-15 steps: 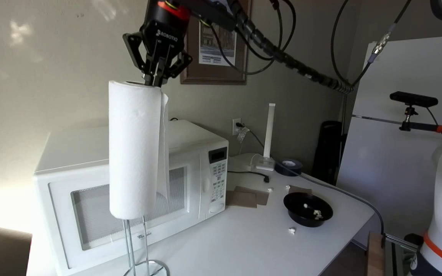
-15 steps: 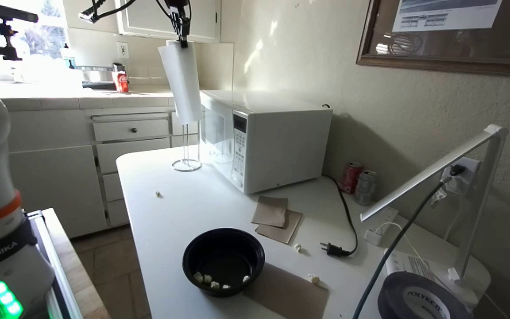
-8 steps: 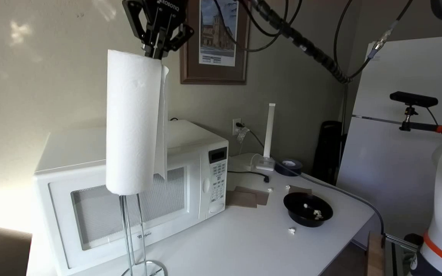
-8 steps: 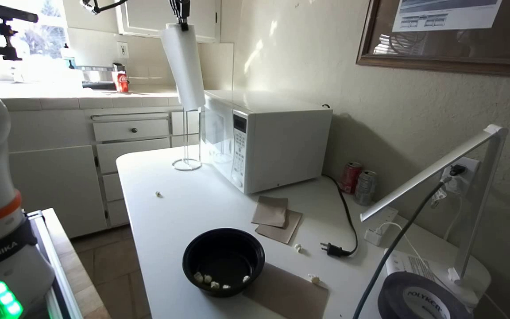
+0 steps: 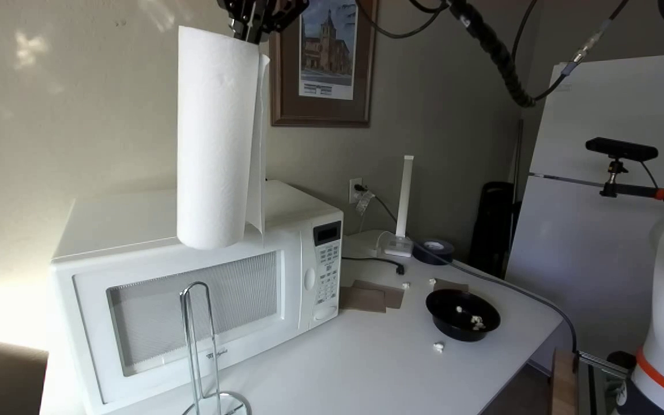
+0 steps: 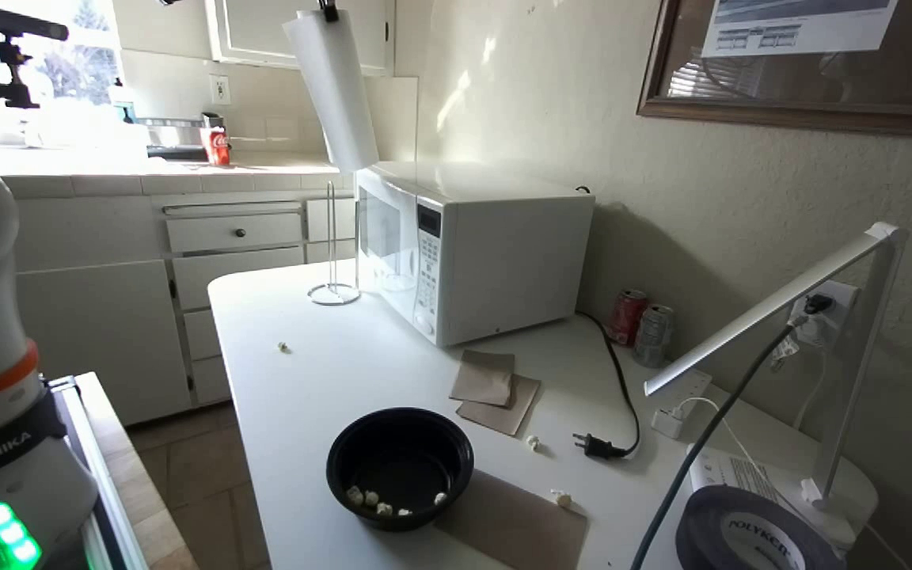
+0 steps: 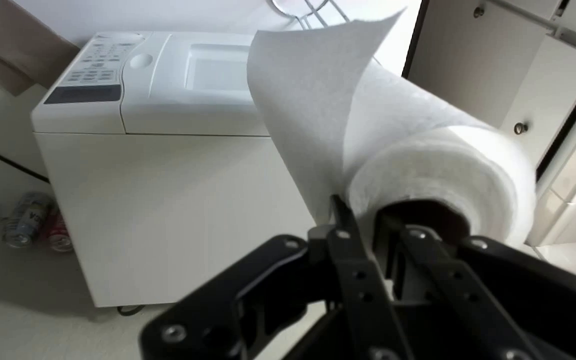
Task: Remove the paper towel roll from the paper towel holder
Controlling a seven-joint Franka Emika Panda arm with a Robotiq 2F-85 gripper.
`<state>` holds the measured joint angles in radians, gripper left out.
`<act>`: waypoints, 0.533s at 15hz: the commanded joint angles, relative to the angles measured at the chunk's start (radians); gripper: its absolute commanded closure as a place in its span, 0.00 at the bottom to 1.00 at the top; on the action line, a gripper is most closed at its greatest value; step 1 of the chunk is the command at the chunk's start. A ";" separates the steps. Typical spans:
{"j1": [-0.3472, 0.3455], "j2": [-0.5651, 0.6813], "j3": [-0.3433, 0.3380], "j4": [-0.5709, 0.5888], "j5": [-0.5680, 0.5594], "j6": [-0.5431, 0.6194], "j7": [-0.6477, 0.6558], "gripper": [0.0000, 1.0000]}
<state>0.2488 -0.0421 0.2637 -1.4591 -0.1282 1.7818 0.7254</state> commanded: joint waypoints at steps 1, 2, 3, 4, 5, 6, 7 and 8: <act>-0.012 -0.073 -0.014 -0.086 0.017 -0.023 0.029 0.96; -0.016 -0.095 -0.020 -0.116 0.028 -0.021 0.029 0.96; -0.020 -0.123 -0.029 -0.156 0.031 -0.017 0.025 0.96; -0.023 -0.146 -0.037 -0.190 0.045 -0.015 0.019 0.96; -0.037 -0.169 -0.034 -0.225 0.056 -0.022 0.005 0.96; -0.043 -0.199 -0.042 -0.275 0.080 -0.015 -0.002 0.96; -0.050 -0.227 -0.048 -0.321 0.102 -0.010 -0.007 0.96; -0.057 -0.255 -0.055 -0.368 0.132 0.006 -0.014 0.96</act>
<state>0.2161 -0.1794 0.2248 -1.6593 -0.0752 1.7621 0.7341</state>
